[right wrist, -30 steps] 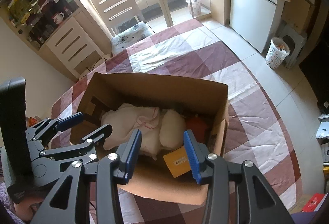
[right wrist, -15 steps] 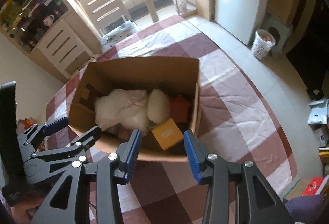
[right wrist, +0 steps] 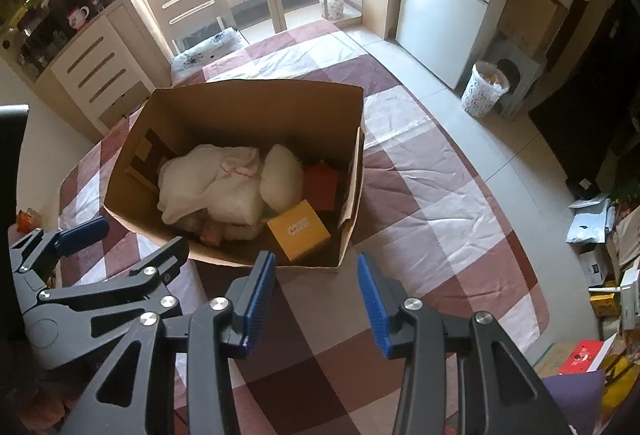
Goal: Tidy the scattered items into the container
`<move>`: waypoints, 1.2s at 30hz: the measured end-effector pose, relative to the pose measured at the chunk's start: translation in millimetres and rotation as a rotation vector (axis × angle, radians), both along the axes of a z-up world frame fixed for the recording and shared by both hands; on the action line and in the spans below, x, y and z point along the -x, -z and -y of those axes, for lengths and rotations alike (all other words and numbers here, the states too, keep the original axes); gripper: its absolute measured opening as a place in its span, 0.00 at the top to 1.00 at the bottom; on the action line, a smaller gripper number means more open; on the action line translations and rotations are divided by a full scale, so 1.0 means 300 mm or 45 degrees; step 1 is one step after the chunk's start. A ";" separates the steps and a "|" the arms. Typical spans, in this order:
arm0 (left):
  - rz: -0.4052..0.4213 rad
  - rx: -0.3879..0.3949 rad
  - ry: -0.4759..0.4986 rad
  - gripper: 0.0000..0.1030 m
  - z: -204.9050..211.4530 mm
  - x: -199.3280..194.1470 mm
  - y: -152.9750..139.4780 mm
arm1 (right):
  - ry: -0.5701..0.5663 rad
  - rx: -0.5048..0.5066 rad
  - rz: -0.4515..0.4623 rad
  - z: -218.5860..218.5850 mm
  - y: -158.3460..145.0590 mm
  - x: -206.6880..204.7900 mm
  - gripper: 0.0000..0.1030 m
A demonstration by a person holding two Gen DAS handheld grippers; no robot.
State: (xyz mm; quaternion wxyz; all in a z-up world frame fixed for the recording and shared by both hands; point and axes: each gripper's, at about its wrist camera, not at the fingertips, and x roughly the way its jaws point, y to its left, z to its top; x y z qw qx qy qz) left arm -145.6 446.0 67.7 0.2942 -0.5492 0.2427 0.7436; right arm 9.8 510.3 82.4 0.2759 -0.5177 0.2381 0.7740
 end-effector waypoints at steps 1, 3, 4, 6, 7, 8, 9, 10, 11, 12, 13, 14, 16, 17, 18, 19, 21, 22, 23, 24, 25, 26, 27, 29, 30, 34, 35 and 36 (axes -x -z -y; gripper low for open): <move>-0.002 0.002 -0.003 0.16 0.002 0.001 -0.001 | 0.003 -0.005 -0.003 0.000 -0.002 0.002 0.57; -0.009 0.008 -0.010 0.16 0.005 0.005 0.000 | 0.000 -0.012 -0.001 0.003 -0.002 0.010 0.57; -0.013 0.012 -0.014 0.16 0.007 0.007 -0.001 | -0.003 -0.013 0.002 0.004 -0.002 0.013 0.57; -0.017 0.018 -0.019 0.16 0.012 0.012 -0.001 | -0.007 -0.012 0.001 0.005 0.000 0.020 0.57; -0.019 0.020 -0.021 0.16 0.014 0.013 -0.002 | -0.008 -0.012 0.002 0.006 0.000 0.023 0.57; -0.023 0.025 -0.024 0.16 0.015 0.016 -0.001 | -0.009 -0.010 0.003 0.006 0.001 0.027 0.57; -0.023 0.033 -0.026 0.16 0.016 0.019 -0.001 | -0.009 -0.007 0.005 0.007 0.002 0.031 0.57; -0.023 0.045 -0.029 0.16 0.017 0.023 0.001 | -0.011 -0.004 0.009 0.009 0.004 0.035 0.57; -0.020 0.055 -0.031 0.16 0.017 0.027 0.003 | -0.013 -0.001 0.017 0.010 0.006 0.041 0.57; -0.014 0.065 -0.034 0.16 0.018 0.031 0.003 | -0.014 0.002 0.026 0.011 0.006 0.047 0.57; 0.003 0.087 -0.037 0.16 0.018 0.039 0.008 | -0.015 0.007 0.039 0.012 0.007 0.055 0.57; 0.012 0.104 -0.039 0.16 0.019 0.045 0.009 | -0.018 0.014 0.052 0.010 0.008 0.062 0.57; 0.004 0.129 -0.026 0.16 0.016 0.055 0.005 | -0.024 0.035 0.080 0.010 0.008 0.080 0.57; -0.003 0.136 -0.018 0.16 0.015 0.058 0.001 | -0.025 0.044 0.091 0.009 0.007 0.088 0.57; -0.006 0.145 -0.012 0.16 0.014 0.063 -0.003 | -0.026 0.053 0.103 0.008 0.005 0.096 0.57; -0.003 0.161 -0.005 0.16 0.012 0.069 -0.005 | -0.026 0.061 0.117 0.008 0.003 0.105 0.57; 0.011 0.194 0.002 0.16 0.007 0.079 -0.005 | -0.028 0.060 0.140 0.013 -0.001 0.117 0.57; 0.011 0.213 0.008 0.16 0.003 0.083 -0.005 | -0.033 0.054 0.154 0.016 -0.003 0.125 0.57; 0.002 0.223 0.016 0.16 0.001 0.084 -0.007 | -0.037 0.050 0.164 0.017 -0.003 0.130 0.57; -0.005 0.229 0.020 0.16 -0.001 0.086 -0.009 | -0.038 0.045 0.171 0.018 -0.004 0.134 0.57; -0.008 0.231 0.019 0.16 0.000 0.089 -0.010 | -0.039 0.044 0.175 0.018 -0.004 0.137 0.57; -0.009 0.228 0.017 0.16 0.002 0.091 -0.012 | -0.037 0.047 0.176 0.017 -0.005 0.138 0.57; -0.006 0.225 0.013 0.16 0.003 0.094 -0.013 | -0.034 0.051 0.173 0.016 -0.006 0.138 0.57; 0.004 0.216 0.007 0.16 0.006 0.100 -0.012 | -0.030 0.055 0.170 0.014 -0.008 0.140 0.57; 0.008 0.214 0.004 0.16 0.006 0.103 -0.011 | -0.029 0.054 0.169 0.013 -0.009 0.141 0.57; 0.010 0.212 0.002 0.16 0.005 0.107 -0.009 | -0.026 0.055 0.171 0.010 -0.007 0.146 0.57; 0.010 0.211 0.002 0.16 0.005 0.107 -0.009 | -0.025 0.057 0.168 0.009 -0.007 0.146 0.57; 0.009 0.211 0.002 0.16 0.005 0.107 -0.009 | -0.023 0.059 0.166 0.007 -0.007 0.146 0.57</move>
